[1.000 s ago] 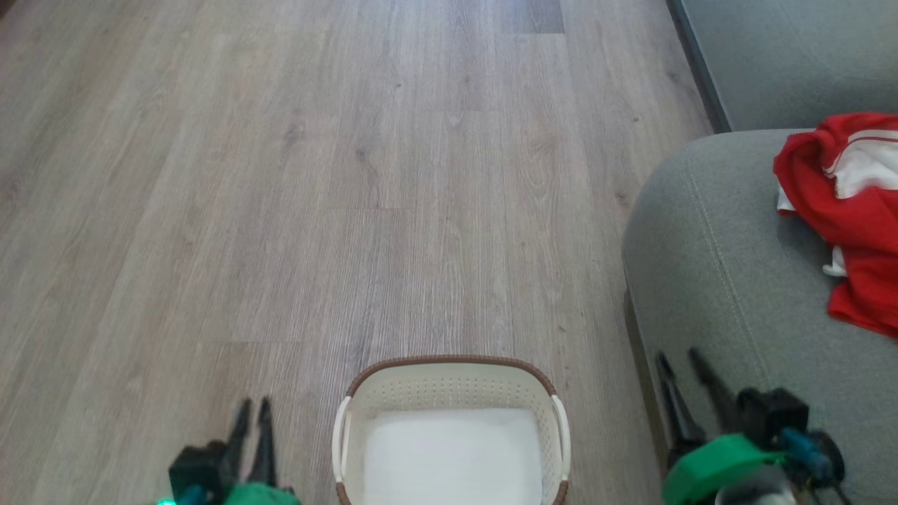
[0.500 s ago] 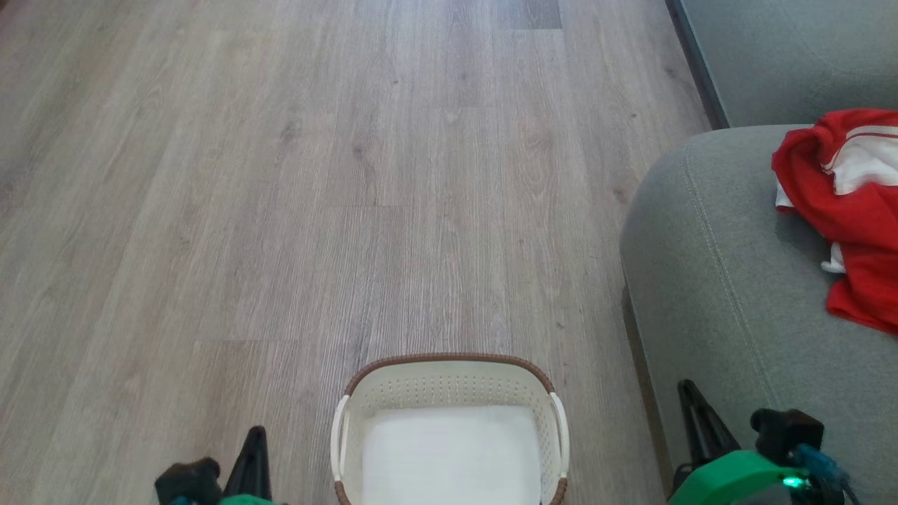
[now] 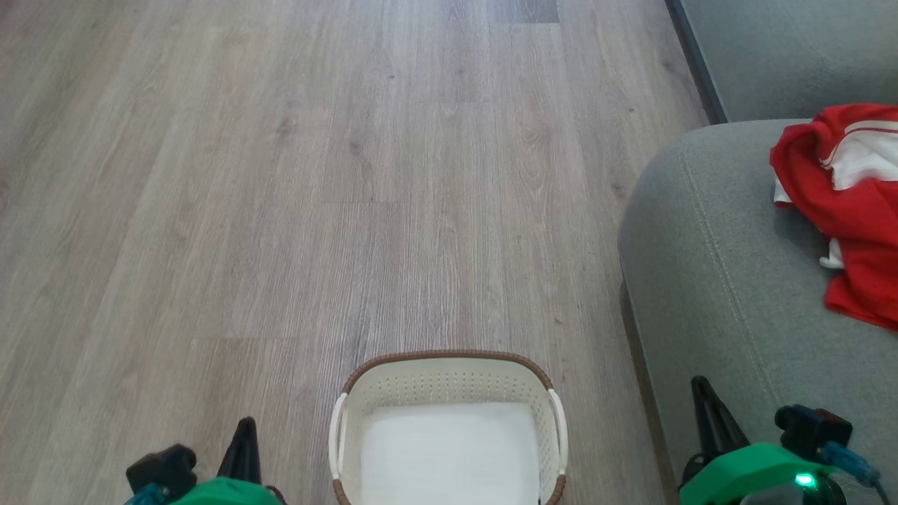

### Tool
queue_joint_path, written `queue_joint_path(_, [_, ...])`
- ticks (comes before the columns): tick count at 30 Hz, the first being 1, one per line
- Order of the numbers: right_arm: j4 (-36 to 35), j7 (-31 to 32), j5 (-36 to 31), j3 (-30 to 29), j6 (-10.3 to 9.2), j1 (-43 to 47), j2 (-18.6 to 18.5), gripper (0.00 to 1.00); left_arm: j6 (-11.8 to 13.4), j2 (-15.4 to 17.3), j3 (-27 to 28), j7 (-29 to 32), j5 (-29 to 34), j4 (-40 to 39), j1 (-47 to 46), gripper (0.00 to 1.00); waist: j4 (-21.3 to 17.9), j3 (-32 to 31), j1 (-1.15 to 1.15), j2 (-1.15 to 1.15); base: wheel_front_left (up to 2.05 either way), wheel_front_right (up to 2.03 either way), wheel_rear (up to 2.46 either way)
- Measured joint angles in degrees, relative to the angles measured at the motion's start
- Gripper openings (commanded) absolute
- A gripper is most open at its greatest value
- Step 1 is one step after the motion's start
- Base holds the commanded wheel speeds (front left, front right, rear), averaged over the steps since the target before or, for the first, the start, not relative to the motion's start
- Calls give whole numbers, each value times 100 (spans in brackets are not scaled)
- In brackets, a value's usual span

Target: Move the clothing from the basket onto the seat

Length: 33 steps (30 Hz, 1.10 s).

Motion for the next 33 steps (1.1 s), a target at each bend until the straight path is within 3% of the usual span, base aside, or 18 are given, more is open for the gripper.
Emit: queue_joint_path(33, [-122,531,2205,-250,0,-256,5,0,-626,-231,694,509,-1873,43,-288,0,-79,115,1,0,0,0,0])
